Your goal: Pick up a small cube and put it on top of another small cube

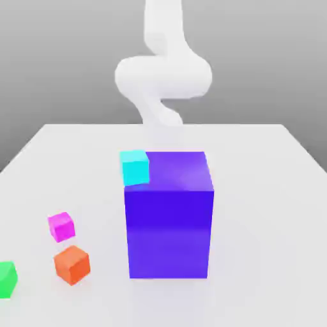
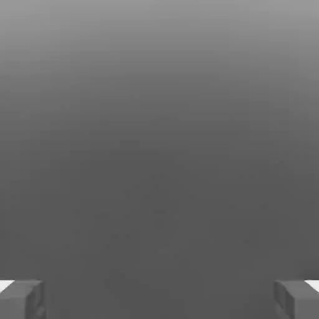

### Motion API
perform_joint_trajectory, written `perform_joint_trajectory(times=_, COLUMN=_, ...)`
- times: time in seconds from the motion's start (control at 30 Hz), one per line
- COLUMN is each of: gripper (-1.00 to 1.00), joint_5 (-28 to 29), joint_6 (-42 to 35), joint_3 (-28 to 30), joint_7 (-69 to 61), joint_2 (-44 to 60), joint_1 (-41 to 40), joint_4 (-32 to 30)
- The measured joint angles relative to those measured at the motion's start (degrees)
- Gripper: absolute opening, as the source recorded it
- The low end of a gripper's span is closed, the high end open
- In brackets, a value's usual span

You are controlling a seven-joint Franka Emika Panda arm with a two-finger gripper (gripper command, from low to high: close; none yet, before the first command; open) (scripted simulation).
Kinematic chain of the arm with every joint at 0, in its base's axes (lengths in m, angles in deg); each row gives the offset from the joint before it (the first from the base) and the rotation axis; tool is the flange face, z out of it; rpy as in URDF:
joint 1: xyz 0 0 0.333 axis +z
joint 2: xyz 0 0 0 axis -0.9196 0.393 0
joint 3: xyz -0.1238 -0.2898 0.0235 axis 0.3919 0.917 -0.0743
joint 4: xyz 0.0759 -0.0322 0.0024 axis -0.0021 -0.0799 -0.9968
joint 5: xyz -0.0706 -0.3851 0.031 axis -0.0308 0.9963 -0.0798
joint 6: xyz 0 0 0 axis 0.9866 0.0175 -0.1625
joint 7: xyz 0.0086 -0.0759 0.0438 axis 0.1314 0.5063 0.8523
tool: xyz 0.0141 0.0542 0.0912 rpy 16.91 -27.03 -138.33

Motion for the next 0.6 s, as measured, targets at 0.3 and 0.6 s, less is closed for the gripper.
perform_joint_trajectory(times=0.3, gripper=0.0, joint_5=0.0, joint_6=13.1, joint_3=9.8, joint_7=2.0, joint_2=17.5, joint_1=-8.9, joint_4=-13.8)
perform_joint_trajectory(times=0.6, gripper=0.0, joint_5=0.7, joint_6=28.5, joint_3=20.2, joint_7=4.9, joint_2=38.6, joint_1=-20.8, joint_4=-28.9)
